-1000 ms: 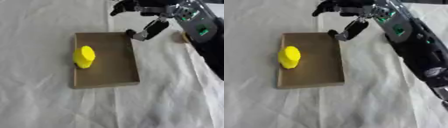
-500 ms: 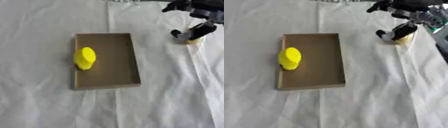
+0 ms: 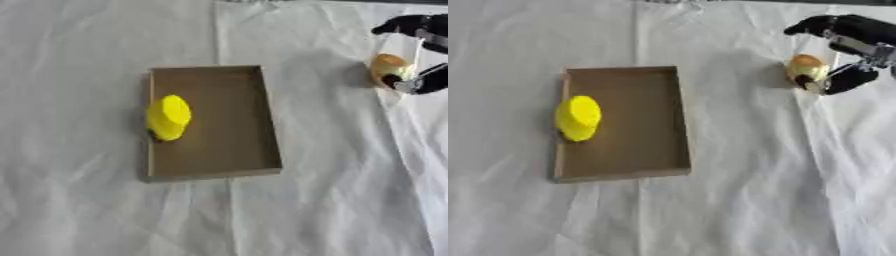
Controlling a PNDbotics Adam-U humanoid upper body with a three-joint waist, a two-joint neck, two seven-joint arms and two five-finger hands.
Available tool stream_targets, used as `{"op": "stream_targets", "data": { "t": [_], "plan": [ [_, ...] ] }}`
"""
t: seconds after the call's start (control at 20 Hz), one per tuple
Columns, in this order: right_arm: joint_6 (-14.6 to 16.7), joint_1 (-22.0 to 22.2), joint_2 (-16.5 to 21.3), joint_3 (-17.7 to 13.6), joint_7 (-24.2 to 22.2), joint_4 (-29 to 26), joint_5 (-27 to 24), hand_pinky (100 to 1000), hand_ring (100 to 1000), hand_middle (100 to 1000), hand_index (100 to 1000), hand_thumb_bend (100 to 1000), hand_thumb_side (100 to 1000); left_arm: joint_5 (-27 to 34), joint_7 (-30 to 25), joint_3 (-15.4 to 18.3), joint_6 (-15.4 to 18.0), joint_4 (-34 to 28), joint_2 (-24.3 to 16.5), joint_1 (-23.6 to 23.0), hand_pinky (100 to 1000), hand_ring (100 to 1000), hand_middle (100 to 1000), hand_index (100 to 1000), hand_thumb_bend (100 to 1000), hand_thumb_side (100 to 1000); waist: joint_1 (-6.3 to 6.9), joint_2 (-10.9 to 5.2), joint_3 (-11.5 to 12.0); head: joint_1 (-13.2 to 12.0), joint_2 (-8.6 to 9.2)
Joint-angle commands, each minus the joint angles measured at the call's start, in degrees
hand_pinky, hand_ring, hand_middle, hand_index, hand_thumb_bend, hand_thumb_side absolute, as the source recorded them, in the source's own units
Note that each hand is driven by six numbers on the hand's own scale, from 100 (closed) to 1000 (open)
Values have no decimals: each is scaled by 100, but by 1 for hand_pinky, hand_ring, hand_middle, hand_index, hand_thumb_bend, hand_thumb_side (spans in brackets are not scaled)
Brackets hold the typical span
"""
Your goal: Pick up objects on the table and place them in the box.
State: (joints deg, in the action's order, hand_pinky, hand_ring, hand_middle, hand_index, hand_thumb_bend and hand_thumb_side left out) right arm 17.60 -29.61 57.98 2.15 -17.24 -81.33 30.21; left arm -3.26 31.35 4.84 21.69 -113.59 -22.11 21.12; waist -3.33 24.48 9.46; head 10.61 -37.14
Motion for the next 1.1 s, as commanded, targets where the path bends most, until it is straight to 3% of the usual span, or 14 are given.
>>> {"op": "stream_targets", "data": {
  "t": [0.05,0.3,0.45,0.75,1.0,1.1],
  "plan": [
    [-84,-49,273,-137,102,165,149,940,1000,893,974,329,158,-36,20,47,5,-101,-87,25,881,795,779,820,359,508,5,-102,-2,-28,80],
    [-235,-152,207,-167,261,635,336,939,1000,892,971,334,153,-35,1,31,-3,-101,-66,26,881,795,779,820,357,509,8,-88,2,-26,110],
    [-239,-207,179,-132,281,857,469,936,1000,893,968,369,166,-35,-5,27,4,-101,-57,31,881,795,780,820,357,509,23,-75,3,-18,124],
    [-216,-311,92,-86,300,1228,620,935,1000,887,964,349,172,-35,-24,11,-5,-101,-23,31,882,796,781,820,353,512,28,-40,4,-6,148],
    [-118,-376,6,-16,257,1324,631,936,1000,871,961,290,181,-37,-23,12,-6,-101,-3,35,883,797,782,820,351,514,32,-16,26,-8,141],
    [-59,-403,-33,9,246,1296,557,941,1000,857,953,242,141,-36,-27,9,-13,-101,11,37,884,797,782,820,350,515,30,-8,31,-4,133]
  ]
}}
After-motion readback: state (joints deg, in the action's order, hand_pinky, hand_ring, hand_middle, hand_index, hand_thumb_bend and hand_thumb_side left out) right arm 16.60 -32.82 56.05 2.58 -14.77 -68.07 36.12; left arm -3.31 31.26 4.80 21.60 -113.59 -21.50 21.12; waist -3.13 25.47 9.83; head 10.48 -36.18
